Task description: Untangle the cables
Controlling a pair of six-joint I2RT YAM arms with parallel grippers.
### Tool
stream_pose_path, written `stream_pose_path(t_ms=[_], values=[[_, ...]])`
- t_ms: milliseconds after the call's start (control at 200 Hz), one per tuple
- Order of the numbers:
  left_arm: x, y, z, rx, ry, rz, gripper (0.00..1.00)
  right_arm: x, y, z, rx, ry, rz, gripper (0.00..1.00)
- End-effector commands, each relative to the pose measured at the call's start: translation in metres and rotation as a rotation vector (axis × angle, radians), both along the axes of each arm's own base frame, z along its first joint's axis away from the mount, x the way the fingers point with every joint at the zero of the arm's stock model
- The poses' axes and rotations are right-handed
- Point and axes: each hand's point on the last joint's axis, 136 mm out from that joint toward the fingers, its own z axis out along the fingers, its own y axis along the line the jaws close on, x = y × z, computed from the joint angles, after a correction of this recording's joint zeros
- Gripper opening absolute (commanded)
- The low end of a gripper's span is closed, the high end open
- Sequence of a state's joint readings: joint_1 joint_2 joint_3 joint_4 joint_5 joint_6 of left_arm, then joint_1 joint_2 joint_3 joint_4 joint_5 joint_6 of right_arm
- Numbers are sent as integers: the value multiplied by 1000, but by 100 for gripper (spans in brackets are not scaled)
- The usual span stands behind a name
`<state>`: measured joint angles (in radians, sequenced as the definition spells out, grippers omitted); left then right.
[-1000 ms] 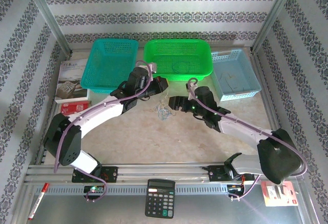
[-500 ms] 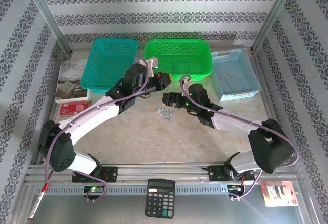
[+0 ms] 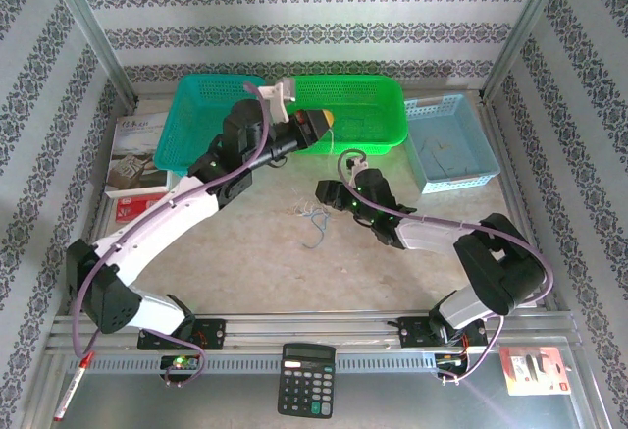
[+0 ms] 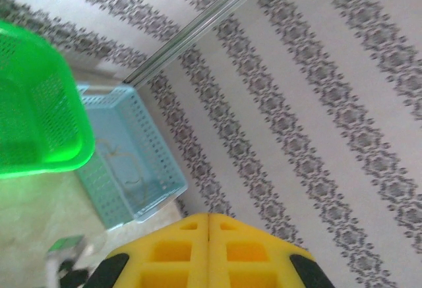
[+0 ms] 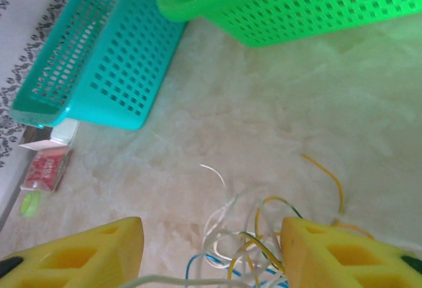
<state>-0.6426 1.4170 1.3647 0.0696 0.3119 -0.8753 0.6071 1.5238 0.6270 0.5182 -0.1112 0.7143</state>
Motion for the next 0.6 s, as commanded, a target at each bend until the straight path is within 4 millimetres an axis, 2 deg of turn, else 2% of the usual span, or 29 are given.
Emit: stream_pose_path(t_ms=[0, 150, 415, 595], values=[[-17, 7, 53, -40, -102, -5, 0, 2, -4, -7, 18, 4, -57, 56], [-16, 23, 83, -20, -177, 39, 0, -3, -11, -21, 10, 32, -85, 56], [0, 71, 127, 11, -286, 174, 0, -8, -17, -36, -12, 61, -102, 60], [21, 110, 141, 1, -301, 258, 0, -11, -22, -50, -36, 82, -110, 65]])
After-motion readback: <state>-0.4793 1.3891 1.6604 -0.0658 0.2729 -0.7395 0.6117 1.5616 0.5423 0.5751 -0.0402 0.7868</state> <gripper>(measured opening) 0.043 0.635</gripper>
